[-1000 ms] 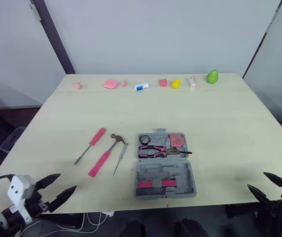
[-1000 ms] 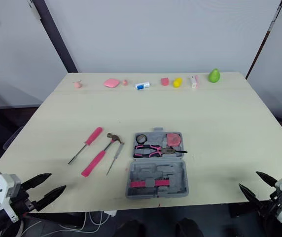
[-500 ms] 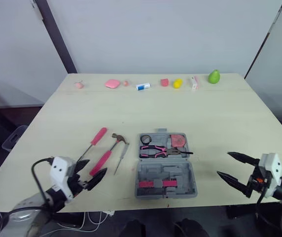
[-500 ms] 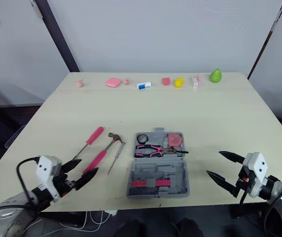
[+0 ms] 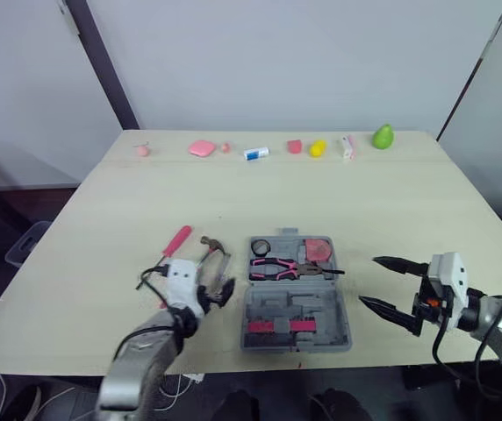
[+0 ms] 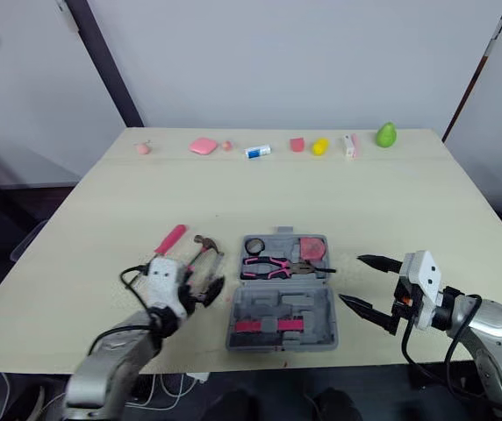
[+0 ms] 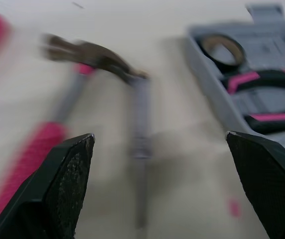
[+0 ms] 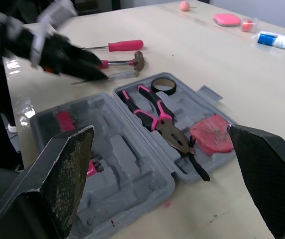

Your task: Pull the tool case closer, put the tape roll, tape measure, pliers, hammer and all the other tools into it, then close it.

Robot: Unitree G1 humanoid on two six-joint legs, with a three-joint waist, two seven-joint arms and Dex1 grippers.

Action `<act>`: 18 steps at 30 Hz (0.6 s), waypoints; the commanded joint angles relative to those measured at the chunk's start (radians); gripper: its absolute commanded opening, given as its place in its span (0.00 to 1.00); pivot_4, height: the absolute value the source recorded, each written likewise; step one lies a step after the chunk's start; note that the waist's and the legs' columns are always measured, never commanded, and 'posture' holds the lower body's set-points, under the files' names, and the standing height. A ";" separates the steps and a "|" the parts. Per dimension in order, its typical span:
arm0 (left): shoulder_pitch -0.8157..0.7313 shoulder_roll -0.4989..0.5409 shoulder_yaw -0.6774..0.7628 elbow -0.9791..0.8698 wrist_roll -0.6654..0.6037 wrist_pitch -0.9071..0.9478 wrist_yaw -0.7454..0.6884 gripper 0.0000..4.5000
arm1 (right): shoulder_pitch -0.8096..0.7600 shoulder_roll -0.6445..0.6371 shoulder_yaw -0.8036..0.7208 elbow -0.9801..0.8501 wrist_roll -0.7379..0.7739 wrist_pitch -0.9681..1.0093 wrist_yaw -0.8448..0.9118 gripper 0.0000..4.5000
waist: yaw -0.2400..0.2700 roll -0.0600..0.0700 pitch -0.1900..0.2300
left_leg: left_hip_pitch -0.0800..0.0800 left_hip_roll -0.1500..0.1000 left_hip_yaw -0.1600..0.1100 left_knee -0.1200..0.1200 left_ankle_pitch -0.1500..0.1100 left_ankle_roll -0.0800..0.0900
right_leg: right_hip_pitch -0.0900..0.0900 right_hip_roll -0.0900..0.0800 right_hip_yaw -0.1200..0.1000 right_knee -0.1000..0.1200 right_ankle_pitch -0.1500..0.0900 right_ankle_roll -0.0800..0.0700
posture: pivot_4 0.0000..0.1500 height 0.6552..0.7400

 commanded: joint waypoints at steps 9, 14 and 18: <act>-0.093 -0.043 -0.014 0.128 0.085 -0.015 0.056 0.48 | -0.013 -0.019 0.006 -0.040 0.024 0.003 0.047 1.00 | 0.001 0.000 0.000 | 0.000 0.000 -0.001 0.000 0.000 0.000 | 0.000 0.000 -0.001 0.001 0.000 0.000 | 1.00 1.00; -0.067 -0.033 -0.003 0.092 0.083 -0.004 0.043 0.05 | -0.019 -0.015 0.011 -0.041 0.032 -0.004 0.076 1.00 | 0.003 0.000 0.000 | 0.000 0.000 -0.001 0.000 0.000 0.000 | 0.000 0.000 -0.001 0.001 0.000 0.000 | 1.00 1.00; 0.011 -0.023 0.023 -0.030 0.062 0.041 0.037 0.02 | -0.032 -0.020 0.025 -0.046 0.031 -0.009 0.104 1.00 | -0.004 0.000 0.000 | 0.000 0.000 -0.001 0.000 0.000 0.000 | 0.000 0.000 -0.001 0.000 0.000 0.000 | 1.00 1.00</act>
